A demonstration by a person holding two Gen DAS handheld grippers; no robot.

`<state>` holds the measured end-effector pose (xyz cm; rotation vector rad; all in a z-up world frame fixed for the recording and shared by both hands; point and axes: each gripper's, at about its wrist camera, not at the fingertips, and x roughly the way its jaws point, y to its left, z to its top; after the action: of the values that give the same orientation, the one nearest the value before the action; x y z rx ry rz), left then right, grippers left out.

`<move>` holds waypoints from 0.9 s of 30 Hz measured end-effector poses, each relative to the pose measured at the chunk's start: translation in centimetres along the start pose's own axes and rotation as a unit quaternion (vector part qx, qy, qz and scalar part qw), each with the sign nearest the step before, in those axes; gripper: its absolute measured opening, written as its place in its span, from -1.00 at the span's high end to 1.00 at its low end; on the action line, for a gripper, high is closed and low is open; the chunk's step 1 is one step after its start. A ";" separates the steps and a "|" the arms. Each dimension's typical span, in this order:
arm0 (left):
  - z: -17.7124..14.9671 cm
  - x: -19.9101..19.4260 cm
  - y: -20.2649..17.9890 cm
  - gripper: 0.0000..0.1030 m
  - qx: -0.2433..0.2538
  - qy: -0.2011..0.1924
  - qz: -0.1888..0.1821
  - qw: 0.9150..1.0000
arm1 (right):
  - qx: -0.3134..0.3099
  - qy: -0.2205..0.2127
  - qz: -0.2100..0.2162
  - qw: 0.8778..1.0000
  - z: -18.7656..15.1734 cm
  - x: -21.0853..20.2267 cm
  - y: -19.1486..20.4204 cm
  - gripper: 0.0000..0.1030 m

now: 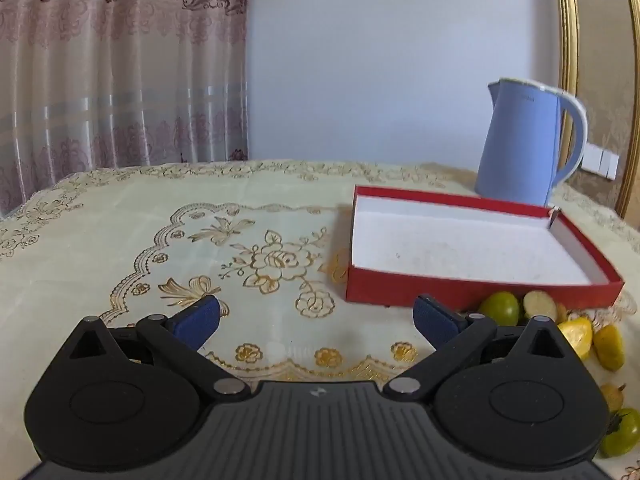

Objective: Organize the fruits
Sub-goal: 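Move the right tool toward the yellow mango piece beside the tray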

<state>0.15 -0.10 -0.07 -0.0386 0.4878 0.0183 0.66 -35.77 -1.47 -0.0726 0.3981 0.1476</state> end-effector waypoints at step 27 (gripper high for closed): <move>-0.3 0.5 0.1 -1.00 -0.005 0.001 0.015 1.000 | -0.005 0.040 0.019 0.999 -0.4 0.5 0.5 -1.00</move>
<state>0.42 0.00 -0.54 -0.0405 0.4906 0.0503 0.85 -35.27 -2.06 -0.0816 0.4779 0.1839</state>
